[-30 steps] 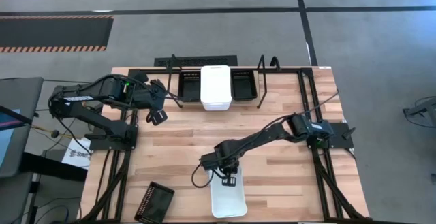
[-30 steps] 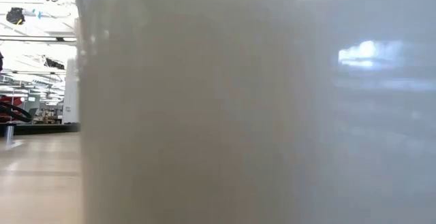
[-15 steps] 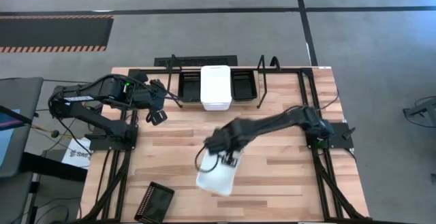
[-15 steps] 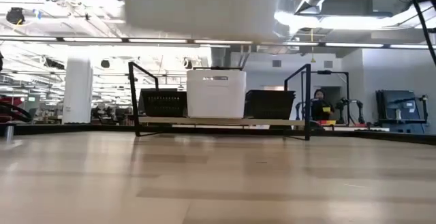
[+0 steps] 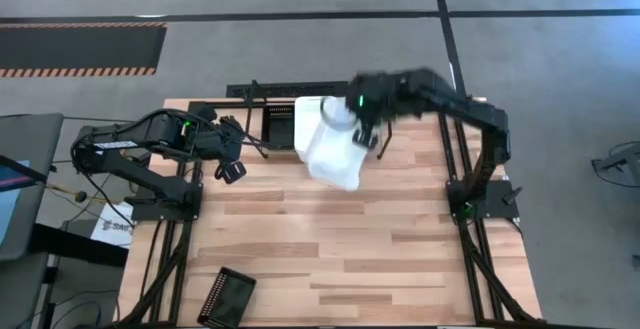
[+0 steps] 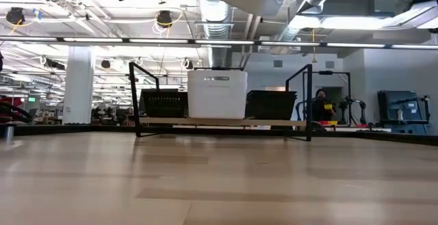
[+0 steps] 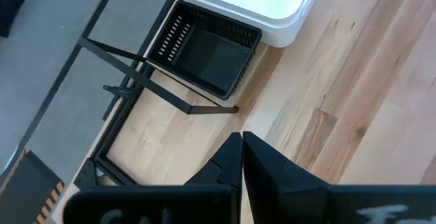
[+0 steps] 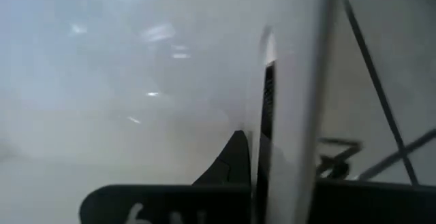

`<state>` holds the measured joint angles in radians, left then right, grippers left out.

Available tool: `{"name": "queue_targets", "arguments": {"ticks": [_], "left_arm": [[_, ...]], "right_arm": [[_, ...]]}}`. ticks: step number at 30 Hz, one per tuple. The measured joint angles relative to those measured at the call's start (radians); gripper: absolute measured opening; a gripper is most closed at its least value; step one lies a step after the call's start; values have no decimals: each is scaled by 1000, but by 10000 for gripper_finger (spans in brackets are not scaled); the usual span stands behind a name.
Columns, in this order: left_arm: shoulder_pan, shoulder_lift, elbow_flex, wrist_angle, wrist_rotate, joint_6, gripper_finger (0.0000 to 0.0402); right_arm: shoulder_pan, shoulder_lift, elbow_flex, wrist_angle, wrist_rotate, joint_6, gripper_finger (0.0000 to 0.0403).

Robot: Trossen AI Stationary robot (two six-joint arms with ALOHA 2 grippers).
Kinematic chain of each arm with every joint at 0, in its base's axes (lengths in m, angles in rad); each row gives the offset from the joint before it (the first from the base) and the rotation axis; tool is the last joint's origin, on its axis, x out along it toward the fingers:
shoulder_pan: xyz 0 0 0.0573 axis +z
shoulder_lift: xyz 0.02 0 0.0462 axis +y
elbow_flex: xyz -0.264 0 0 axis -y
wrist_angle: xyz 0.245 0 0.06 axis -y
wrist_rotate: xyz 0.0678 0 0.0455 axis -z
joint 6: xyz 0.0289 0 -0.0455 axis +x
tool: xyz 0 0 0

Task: Stack baskets on shelf by color
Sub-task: Stack the white bin on top of the white bin on the shelf

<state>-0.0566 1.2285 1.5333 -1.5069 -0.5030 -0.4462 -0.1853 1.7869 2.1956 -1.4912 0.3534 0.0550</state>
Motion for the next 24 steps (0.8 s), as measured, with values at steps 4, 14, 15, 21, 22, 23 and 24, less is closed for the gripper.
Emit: {"name": "queue_targets", "arguments": {"ticks": [4,14,15,21,22,23,24], "left_arm": [[0,0,0,8,-10,-33,0],[0,0,0,14,-68,-212,0],[0,0,0,14,-72,-232,0],[0,0,0,14,-90,-308,0],[0,0,0,14,-97,-315,0],[0,0,0,14,-104,-322,0],[0,0,0,14,-108,-326,0]], "right_arm": [[-192,1,-1,121,-160,-240,1],[-460,70,0,365,-523,-559,0],[-471,84,0,354,-540,-582,0],[-468,191,-2,349,-551,-710,0],[-461,207,-1,361,-555,-725,0],[-455,223,0,365,-558,-738,0],[-451,237,0,367,-563,-746,0]]}}
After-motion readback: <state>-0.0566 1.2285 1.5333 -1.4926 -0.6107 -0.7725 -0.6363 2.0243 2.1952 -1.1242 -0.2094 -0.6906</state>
